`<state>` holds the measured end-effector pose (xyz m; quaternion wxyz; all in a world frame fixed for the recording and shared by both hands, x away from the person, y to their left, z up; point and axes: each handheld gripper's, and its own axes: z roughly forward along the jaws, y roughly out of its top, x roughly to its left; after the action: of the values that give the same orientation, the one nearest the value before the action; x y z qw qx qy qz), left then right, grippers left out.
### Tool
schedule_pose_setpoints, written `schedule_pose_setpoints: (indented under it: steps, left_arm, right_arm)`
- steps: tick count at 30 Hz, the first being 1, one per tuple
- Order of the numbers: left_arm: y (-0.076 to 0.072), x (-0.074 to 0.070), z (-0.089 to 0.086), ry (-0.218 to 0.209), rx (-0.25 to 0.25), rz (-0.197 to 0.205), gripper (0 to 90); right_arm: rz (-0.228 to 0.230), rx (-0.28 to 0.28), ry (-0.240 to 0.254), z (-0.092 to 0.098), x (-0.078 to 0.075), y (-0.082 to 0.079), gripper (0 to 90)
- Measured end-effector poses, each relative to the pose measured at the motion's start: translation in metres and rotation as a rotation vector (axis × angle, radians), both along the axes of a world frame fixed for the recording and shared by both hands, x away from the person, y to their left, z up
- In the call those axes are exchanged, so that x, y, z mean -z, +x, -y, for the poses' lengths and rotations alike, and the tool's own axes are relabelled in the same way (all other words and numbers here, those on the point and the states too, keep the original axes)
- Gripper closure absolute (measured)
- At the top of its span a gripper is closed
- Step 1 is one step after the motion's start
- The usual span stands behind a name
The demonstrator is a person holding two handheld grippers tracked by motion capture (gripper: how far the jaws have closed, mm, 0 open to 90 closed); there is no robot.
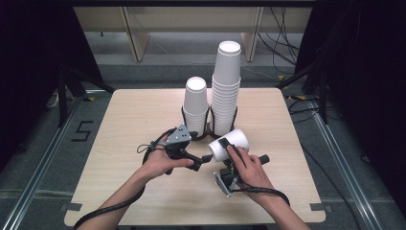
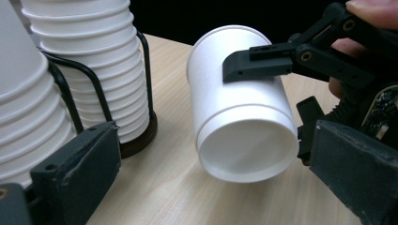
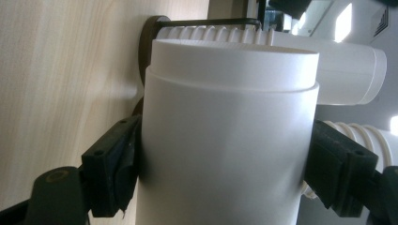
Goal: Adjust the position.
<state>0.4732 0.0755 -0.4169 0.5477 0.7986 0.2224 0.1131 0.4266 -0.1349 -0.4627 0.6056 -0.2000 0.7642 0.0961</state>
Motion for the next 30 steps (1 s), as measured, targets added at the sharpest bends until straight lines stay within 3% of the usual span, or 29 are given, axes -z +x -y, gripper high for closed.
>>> schedule_pose_setpoints:
  steps: [1,2,4,5,6,7,9,14,16,18,30]
  left_arm:
    - [0.0,0.0,0.001,0.004,0.005,-0.006,1.8]
    - [0.001,0.0,0.002,0.004,0.012,-0.01,1.8]
    - [0.001,0.001,0.005,0.018,0.022,-0.014,2.2]
    - [0.002,0.002,0.006,0.018,0.029,-0.015,2.6]
    - [0.001,0.002,0.008,0.022,0.03,-0.022,2.7]
    - [0.002,0.003,0.009,0.025,0.037,-0.021,2.7]
    - [0.002,0.003,0.012,0.039,0.043,-0.022,2.7]
    - [0.005,0.004,0.02,0.047,0.049,-0.028,3.1]
    - [0.005,0.005,0.023,0.054,0.052,-0.03,3.4]
    - [0.006,0.005,0.026,0.061,0.055,-0.027,4.0]
    - [0.008,0.009,0.036,0.076,0.081,-0.034,10.1]
  right_arm:
    - [0.0,0.0,0.0,0.0,0.0,0.0,20.4]
    - [0.005,-0.001,0.052,-0.002,0.003,0.0,20.4]
    - [-0.033,0.06,0.057,0.0,0.007,-0.004,20.4]
    - [-0.024,0.047,0.047,0.0,0.006,-0.003,20.4]
    - [0.011,-0.02,-0.011,-0.003,0.001,0.001,20.4]
    - [-0.01,-0.001,-0.05,-0.004,-0.002,0.0,20.4]
    - [0.016,-0.031,-0.019,-0.005,0.001,0.002,20.4]
    - [0.009,-0.018,-0.027,-0.006,0.001,0.001,20.4]
    - [0.038,-0.061,-0.038,-0.006,0.0,0.003,20.4]
    - [0.028,-0.045,-0.014,-0.006,0.002,0.002,20.4]
    - [0.034,-0.035,-0.006,-0.005,0.003,0.001,20.4]
